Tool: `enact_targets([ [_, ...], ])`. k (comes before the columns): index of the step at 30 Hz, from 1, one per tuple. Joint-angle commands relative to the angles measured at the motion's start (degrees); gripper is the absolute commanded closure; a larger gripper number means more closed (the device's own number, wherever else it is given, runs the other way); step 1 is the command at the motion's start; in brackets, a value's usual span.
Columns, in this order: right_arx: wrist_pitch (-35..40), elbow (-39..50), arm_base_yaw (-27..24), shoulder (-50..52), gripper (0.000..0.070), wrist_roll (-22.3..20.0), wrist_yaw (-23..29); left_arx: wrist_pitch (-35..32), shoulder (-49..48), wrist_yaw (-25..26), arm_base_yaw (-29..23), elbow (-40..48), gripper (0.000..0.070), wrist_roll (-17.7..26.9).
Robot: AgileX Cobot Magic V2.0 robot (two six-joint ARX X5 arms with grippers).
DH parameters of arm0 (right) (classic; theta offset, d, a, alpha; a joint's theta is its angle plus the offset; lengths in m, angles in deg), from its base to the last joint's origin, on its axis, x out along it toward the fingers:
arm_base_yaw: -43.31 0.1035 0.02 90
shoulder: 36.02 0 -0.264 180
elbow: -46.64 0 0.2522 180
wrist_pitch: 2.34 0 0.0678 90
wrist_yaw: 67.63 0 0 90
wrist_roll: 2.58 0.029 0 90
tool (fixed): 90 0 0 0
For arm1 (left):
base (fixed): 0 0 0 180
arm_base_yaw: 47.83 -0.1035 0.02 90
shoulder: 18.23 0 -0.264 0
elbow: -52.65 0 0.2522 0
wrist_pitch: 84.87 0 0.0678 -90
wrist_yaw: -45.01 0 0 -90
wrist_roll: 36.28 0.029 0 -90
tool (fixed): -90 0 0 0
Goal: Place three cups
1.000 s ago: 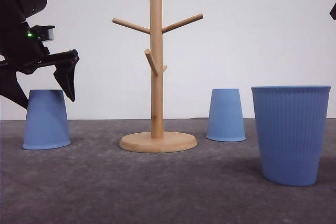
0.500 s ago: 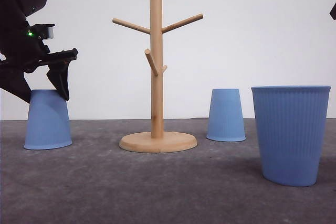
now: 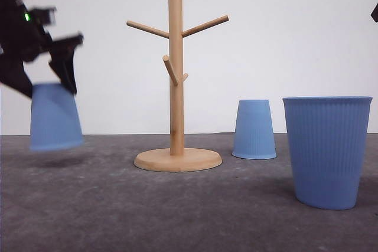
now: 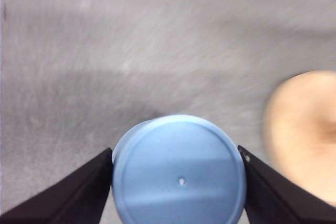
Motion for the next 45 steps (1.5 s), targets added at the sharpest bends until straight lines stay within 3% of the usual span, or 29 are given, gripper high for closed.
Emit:
enact_targets([
  [1, 0.6, -1.1, 0.1, -0.2, 0.0158, 0.7, 0.0, 0.2, -1.2, 1.3, -0.2, -1.2, 0.0312, -1.3],
  [6, 0.6, -1.1, 0.1, -0.2, 0.0158, 0.7, 0.0, 1.4, -5.8, 6.6, -1.6, -1.2, 0.0310, -6.2],
  [17, 0.6, -1.1, 0.1, -0.2, 0.0159, 0.7, 0.0, 1.4, -9.0, 27.3, -9.9, -2.2, 0.0309, -18.4],
  [25, 1.4, -1.1, 0.1, -0.2, 0.0158, 0.9, 0.0, -4.5, -8.8, 32.2, -14.3, -5.3, 0.0309, -20.5],
  [28, 1.7, -1.1, 0.1, -0.2, 0.0159, 0.9, 0.0, -7.1, -8.5, 33.2, -14.3, -6.8, 0.0307, -21.6],
  [34, 1.9, -1.1, 0.1, -0.2, 0.0158, 0.9, 0.0, -14.4, -6.6, 36.4, -14.2, -7.8, 0.0307, -28.1],
  [38, 1.9, -1.1, 0.1, -0.2, 0.0159, 0.9, 0.0, -17.9, -3.6, 41.4, -14.1, -8.2, 0.0307, -32.1],
  [45, 1.9, -1.1, 0.1, -0.2, 0.0159, 0.9, 0.0, -20.6, 2.0, 46.3, -11.8, -10.1, 0.0308, -33.0],
])
